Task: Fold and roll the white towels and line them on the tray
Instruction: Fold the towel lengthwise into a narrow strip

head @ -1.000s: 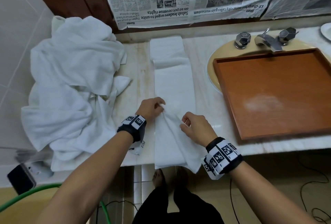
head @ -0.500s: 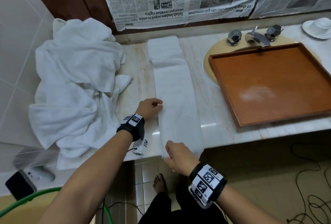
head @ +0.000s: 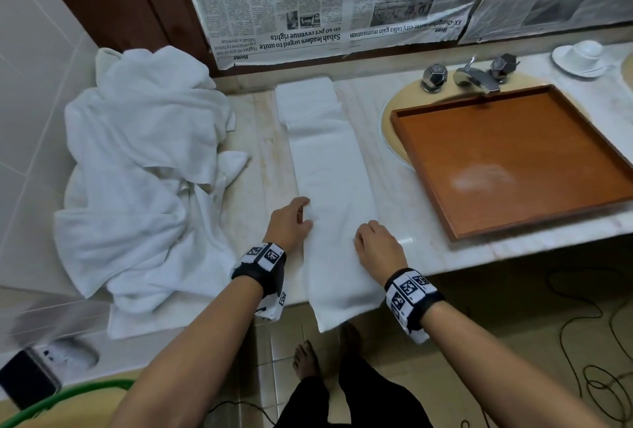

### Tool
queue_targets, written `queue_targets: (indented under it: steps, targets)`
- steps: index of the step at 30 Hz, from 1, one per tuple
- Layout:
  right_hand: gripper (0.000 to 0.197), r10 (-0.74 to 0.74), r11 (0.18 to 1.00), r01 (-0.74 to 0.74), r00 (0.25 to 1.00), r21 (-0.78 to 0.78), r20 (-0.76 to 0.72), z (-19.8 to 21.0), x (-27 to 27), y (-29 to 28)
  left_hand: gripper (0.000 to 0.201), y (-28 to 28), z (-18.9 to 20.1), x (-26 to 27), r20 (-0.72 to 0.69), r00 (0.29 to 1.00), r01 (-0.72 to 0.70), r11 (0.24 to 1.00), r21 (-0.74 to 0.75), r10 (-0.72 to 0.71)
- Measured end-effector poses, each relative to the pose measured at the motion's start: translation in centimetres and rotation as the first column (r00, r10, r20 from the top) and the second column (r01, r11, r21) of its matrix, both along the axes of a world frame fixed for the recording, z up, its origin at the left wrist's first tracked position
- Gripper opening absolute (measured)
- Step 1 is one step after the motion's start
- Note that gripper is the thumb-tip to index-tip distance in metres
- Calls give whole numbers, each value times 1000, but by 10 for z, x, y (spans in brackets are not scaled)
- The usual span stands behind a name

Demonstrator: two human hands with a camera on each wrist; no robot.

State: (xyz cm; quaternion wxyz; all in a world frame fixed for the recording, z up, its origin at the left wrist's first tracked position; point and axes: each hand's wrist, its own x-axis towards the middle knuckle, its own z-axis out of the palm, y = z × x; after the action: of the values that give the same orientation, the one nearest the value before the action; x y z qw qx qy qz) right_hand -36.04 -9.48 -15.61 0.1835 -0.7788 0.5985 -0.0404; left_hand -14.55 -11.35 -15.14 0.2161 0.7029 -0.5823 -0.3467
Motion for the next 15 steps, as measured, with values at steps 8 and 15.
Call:
queue_targets:
  steps: [8,15]
  targets:
    - [19,-38,999,38,999,-10,3,-1,-6,-11,48,4,-4,0,34,999,-23,1000,-11,23]
    - [20,-94,995,95,994,-17,48,-3,-11,-12,48,9,-6,-5,43,997,-59,998,-31,60]
